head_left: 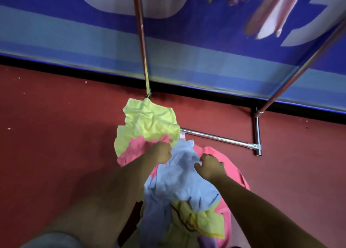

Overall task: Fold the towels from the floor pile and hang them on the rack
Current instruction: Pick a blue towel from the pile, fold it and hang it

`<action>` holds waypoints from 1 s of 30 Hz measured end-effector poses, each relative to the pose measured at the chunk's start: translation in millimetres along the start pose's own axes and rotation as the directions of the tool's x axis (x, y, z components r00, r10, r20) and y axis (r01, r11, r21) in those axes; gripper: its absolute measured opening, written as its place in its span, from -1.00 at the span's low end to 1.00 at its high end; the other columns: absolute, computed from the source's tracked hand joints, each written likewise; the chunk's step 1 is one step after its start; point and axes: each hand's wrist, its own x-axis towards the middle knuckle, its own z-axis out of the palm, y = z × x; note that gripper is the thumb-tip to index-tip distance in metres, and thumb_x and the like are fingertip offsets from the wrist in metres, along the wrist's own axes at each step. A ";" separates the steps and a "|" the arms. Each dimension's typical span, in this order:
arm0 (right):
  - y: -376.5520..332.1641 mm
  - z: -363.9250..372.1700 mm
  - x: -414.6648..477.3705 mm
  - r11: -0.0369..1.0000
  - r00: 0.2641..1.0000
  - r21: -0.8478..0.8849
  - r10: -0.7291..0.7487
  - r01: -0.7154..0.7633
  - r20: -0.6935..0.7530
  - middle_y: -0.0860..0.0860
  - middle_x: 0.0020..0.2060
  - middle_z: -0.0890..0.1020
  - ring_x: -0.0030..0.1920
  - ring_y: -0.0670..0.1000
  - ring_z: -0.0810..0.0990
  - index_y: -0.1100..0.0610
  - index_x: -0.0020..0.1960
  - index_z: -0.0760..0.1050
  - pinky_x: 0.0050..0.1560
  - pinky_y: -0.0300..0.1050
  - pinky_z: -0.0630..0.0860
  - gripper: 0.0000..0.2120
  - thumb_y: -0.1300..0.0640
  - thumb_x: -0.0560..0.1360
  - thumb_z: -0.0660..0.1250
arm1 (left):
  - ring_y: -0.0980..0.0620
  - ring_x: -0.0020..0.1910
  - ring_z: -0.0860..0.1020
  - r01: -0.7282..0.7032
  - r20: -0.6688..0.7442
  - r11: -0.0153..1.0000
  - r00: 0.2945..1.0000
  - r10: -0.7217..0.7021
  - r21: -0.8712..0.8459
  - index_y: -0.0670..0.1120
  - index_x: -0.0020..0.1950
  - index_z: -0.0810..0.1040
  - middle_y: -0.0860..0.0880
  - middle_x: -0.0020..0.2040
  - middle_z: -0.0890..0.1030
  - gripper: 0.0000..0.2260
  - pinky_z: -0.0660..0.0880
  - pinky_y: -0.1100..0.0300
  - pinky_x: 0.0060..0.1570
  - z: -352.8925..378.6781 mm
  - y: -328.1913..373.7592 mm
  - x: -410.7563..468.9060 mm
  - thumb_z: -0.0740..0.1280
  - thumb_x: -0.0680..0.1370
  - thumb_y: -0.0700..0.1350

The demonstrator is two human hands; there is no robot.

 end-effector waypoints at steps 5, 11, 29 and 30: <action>2.2 45.4 19.5 1.000 0.992 -0.004 0.024 -0.023 0.125 0.09 0.26 0.43 0.25 0.18 0.53 0.10 0.35 0.38 0.26 0.08 0.44 -0.53 -0.02 0.51 0.36 | -0.14 0.22 0.54 -0.019 0.075 0.998 0.997 0.015 0.056 -0.03 -0.01 0.52 -0.14 0.20 0.59 -0.93 0.43 0.15 0.02 56.8 -19.1 18.5 0.24 0.60 -0.15; 14.0 74.6 30.4 0.999 0.997 -0.036 0.026 -0.024 0.068 0.11 0.29 0.48 0.20 0.18 0.58 0.09 0.38 0.41 0.10 -0.05 0.51 -0.64 0.14 0.60 0.21 | -0.13 0.39 0.42 0.048 -0.006 0.996 0.999 -0.048 0.077 -0.18 0.46 0.36 -0.18 0.43 0.38 -0.57 0.35 0.12 0.29 118.0 -34.2 18.8 0.26 0.58 -0.24; -34.7 -102.1 -63.2 0.895 0.876 0.309 -0.157 0.321 -0.455 -0.01 -0.44 0.46 -0.32 0.13 0.45 0.11 -0.29 0.41 -0.28 -0.04 0.22 -0.81 0.19 0.43 0.40 | 0.11 -0.27 0.40 -0.434 -0.523 0.674 0.848 0.082 -0.597 -0.13 -0.14 0.50 0.00 -0.26 0.47 -0.88 0.32 0.23 -0.23 -105.5 51.2 -98.7 0.30 0.60 -0.21; -40.1 -117.9 -77.1 0.872 0.842 0.325 -0.160 0.365 -0.514 -0.05 -0.45 0.46 -0.34 0.09 0.43 0.09 -0.31 0.40 -0.28 -0.05 0.22 -0.77 0.20 0.43 0.42 | 0.11 -0.27 0.40 -0.469 -0.561 0.655 0.823 0.082 -0.593 -0.13 -0.13 0.51 0.01 -0.26 0.47 -0.89 0.33 0.21 -0.22 -117.6 57.5 -116.0 0.30 0.60 -0.20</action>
